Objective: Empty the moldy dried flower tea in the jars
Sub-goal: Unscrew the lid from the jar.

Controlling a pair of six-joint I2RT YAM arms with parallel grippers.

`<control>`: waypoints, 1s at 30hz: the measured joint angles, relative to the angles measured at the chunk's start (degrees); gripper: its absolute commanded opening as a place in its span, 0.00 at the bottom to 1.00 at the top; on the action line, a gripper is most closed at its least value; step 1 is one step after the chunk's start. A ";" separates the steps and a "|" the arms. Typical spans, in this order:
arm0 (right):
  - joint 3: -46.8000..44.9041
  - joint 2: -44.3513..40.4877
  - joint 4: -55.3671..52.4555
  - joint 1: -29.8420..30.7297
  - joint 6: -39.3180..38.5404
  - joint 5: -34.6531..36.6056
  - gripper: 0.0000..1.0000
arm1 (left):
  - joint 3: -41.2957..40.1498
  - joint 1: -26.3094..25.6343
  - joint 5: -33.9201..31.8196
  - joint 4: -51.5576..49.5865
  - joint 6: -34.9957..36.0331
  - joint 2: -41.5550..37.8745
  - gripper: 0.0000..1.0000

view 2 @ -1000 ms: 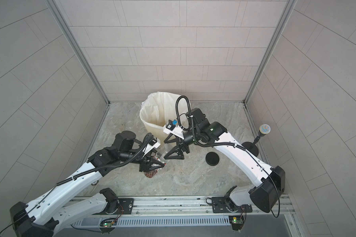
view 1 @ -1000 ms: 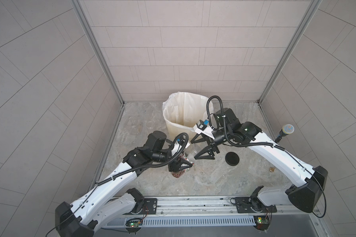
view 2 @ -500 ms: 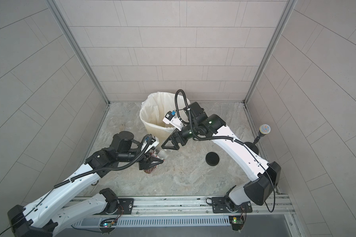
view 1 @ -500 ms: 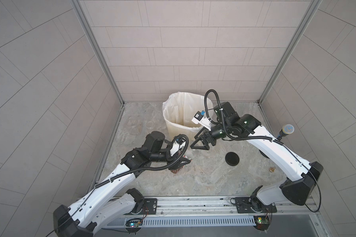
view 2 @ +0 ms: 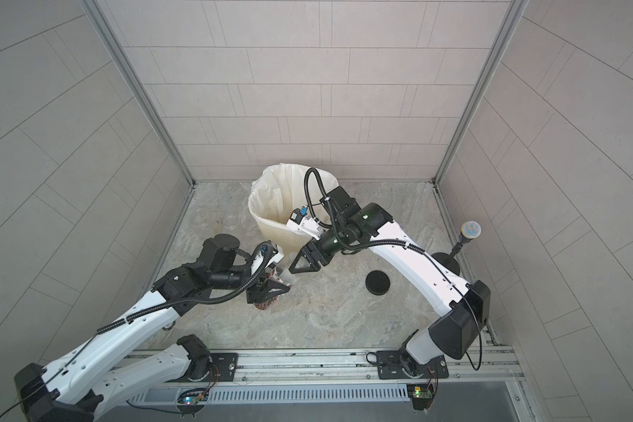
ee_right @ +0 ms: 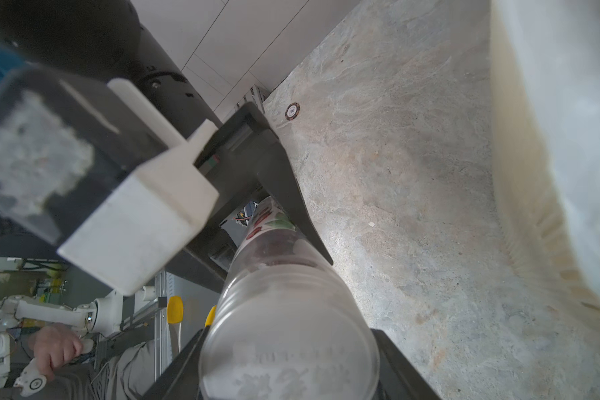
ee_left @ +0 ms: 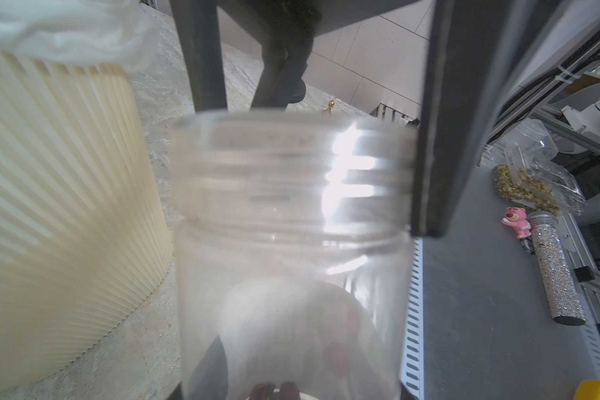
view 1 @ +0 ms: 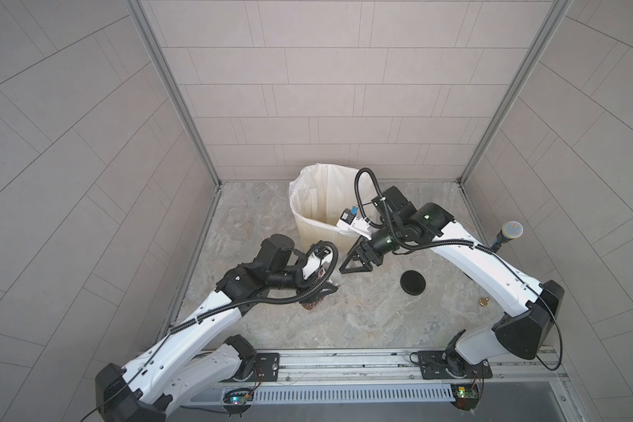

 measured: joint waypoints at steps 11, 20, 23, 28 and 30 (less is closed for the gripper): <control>-1.79 -1.20 0.74 0.04 -24.39 -1.88 0.36 | 0.04 0.07 4.15 -1.44 -0.07 0.07 0.39; -9.20 -7.34 10.23 0.04 -30.88 -3.52 0.47 | 0.07 0.11 5.97 -0.79 0.00 -0.46 0.39; -11.69 -9.49 13.53 0.00 -29.90 -3.93 0.75 | 0.09 0.11 6.64 -0.52 0.02 -0.46 0.39; -11.87 -9.73 16.13 0.00 -28.39 -4.63 0.89 | 0.39 0.11 6.84 -0.72 -0.39 -0.09 0.39; -11.85 -9.86 16.50 0.00 -27.39 -5.25 0.88 | 0.44 0.11 6.82 -0.76 -0.39 0.04 0.39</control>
